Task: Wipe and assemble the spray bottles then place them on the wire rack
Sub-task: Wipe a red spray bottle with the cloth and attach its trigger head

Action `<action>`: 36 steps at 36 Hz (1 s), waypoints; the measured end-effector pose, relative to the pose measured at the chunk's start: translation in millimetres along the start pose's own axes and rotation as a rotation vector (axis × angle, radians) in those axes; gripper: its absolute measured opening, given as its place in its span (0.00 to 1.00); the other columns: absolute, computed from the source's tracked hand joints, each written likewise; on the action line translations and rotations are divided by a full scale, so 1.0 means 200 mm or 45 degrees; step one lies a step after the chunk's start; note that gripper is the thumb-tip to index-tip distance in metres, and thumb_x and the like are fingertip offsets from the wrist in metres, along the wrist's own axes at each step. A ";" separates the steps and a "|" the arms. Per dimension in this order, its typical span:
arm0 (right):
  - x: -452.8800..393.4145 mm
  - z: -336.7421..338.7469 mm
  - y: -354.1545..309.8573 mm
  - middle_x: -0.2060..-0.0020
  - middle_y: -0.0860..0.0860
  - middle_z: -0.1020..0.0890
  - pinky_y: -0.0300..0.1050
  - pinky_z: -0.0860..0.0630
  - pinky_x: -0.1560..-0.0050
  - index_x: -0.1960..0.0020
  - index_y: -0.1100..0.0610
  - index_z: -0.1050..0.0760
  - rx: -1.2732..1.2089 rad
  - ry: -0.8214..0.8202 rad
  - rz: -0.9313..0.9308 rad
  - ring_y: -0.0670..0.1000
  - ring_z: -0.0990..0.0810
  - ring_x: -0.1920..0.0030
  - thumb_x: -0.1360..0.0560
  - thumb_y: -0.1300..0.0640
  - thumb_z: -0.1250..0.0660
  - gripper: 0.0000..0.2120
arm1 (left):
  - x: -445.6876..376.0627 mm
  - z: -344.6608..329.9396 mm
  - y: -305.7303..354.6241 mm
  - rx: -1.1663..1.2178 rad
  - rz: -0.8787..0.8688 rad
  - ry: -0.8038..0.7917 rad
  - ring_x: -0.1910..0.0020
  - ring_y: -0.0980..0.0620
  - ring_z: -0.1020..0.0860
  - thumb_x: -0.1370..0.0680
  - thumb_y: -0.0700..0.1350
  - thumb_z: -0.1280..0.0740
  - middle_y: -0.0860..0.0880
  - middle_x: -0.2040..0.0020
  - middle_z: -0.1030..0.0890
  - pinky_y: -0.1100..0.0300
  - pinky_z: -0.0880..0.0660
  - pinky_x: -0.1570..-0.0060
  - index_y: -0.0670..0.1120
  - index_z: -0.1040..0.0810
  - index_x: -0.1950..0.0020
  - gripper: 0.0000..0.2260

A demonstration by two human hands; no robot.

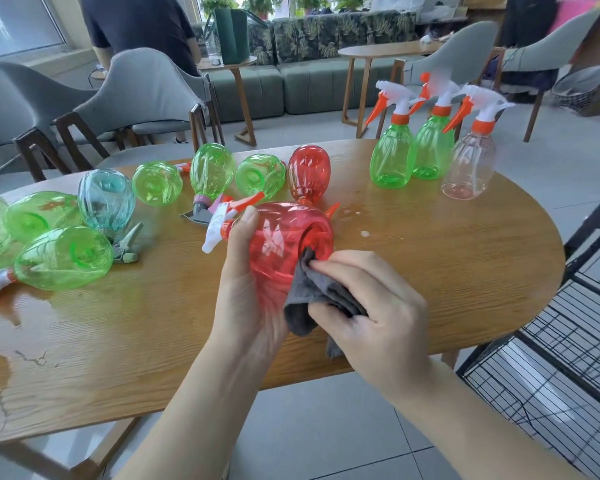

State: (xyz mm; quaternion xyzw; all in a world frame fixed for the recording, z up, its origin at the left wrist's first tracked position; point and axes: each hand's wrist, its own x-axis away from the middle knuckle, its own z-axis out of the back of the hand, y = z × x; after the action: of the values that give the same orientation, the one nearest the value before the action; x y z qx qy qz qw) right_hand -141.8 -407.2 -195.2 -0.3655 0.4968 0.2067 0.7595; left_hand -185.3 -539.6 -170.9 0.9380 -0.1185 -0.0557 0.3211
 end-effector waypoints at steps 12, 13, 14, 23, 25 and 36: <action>-0.13 0.07 0.25 0.52 0.52 0.16 0.36 0.25 0.46 0.48 0.64 0.16 0.087 0.183 -0.293 0.46 0.20 0.51 0.29 0.65 0.29 0.10 | 0.05 -0.07 -0.03 -0.082 0.014 -0.009 0.40 0.43 0.17 0.19 0.50 0.33 0.39 0.38 0.17 0.47 0.19 0.40 0.45 0.18 0.38 0.13; -0.14 0.08 0.27 0.53 0.52 0.17 0.34 0.27 0.46 0.48 0.64 0.16 0.101 0.200 -0.315 0.44 0.20 0.51 0.29 0.66 0.29 0.10 | 0.05 -0.07 -0.03 -0.107 0.031 -0.026 0.41 0.43 0.16 0.20 0.50 0.33 0.40 0.39 0.16 0.48 0.18 0.42 0.47 0.15 0.42 0.12; -0.15 0.10 0.28 0.53 0.51 0.17 0.32 0.28 0.46 0.48 0.64 0.16 0.110 0.210 -0.336 0.43 0.21 0.51 0.28 0.67 0.28 0.09 | 0.05 -0.06 -0.03 -0.146 0.054 -0.033 0.42 0.44 0.16 0.21 0.50 0.31 0.41 0.40 0.16 0.48 0.17 0.44 0.47 0.13 0.43 0.11; -0.23 0.15 0.25 0.57 0.46 0.21 0.34 0.29 0.50 0.48 0.61 0.17 0.010 0.144 -0.362 0.40 0.23 0.55 0.24 0.67 0.28 0.06 | 0.03 0.02 -0.03 -0.935 -0.075 0.039 0.45 0.40 0.15 0.39 0.48 0.20 0.46 0.46 0.15 0.39 0.18 0.46 0.55 0.27 0.35 0.34; -0.25 0.15 0.23 0.57 0.45 0.22 0.33 0.29 0.50 0.48 0.61 0.17 0.007 0.127 -0.335 0.40 0.23 0.55 0.24 0.66 0.29 0.06 | 0.04 0.03 -0.03 -1.118 -0.172 -0.003 0.47 0.45 0.15 0.39 0.50 0.21 0.48 0.46 0.15 0.43 0.17 0.46 0.57 0.25 0.35 0.33; -0.26 0.11 0.29 0.53 0.54 0.17 0.31 0.28 0.47 0.48 0.64 0.16 0.301 0.178 -0.287 0.45 0.22 0.52 0.24 0.64 0.29 0.07 | 0.09 -0.02 -0.04 -1.557 -0.250 -0.228 0.49 0.56 0.15 0.34 0.47 0.23 0.58 0.48 0.15 0.68 0.23 0.51 0.57 0.27 0.32 0.31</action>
State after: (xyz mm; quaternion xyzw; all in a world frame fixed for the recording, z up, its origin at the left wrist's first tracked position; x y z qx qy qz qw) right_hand -189.1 -349.9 -161.9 -0.3405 0.5250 0.0342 0.7792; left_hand -166.1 -535.9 -172.8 0.5828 -0.0049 -0.2210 0.7820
